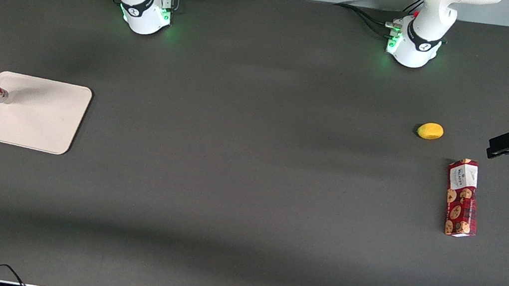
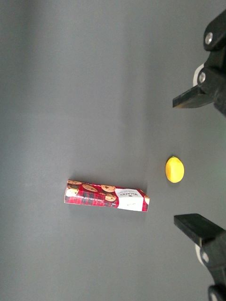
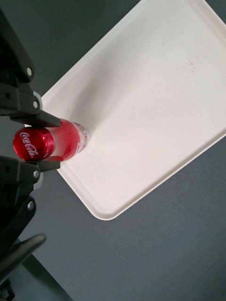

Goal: Place coke bottle on tray
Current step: 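Lower the bottle onto the tray and open the right gripper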

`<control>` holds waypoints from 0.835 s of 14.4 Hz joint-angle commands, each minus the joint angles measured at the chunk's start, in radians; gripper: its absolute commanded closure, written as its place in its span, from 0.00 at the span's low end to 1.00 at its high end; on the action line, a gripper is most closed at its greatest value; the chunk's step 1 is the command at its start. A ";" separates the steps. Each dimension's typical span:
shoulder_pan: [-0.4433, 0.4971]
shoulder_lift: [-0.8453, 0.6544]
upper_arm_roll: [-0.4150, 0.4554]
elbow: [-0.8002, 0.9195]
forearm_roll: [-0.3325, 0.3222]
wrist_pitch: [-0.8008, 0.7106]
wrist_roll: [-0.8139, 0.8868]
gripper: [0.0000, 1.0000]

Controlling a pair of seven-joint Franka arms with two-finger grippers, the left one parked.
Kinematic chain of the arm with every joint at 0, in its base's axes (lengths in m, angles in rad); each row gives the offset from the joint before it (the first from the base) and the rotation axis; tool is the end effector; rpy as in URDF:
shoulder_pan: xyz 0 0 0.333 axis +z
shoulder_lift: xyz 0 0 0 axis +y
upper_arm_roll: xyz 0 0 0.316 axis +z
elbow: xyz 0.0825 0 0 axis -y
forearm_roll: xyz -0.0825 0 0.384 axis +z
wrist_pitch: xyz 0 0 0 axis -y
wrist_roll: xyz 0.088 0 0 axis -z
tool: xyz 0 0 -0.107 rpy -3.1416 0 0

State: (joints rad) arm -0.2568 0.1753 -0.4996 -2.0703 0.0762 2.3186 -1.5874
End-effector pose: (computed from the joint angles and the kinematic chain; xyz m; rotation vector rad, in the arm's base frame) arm 0.4293 -0.3941 0.3661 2.8076 1.1743 0.0217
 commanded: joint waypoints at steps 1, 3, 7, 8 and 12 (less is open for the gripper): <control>0.002 0.030 0.000 0.021 0.040 0.008 -0.036 0.00; 0.007 0.030 0.000 0.021 0.042 0.007 -0.034 0.00; 0.021 -0.016 0.006 0.065 0.040 -0.117 -0.013 0.00; 0.036 -0.042 0.007 0.084 0.040 -0.170 -0.003 0.00; 0.047 -0.256 0.125 0.101 -0.079 -0.383 0.295 0.00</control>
State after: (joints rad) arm -0.2181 0.0684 -0.4383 -1.9518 0.0658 2.0457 -1.4698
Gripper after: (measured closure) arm 0.000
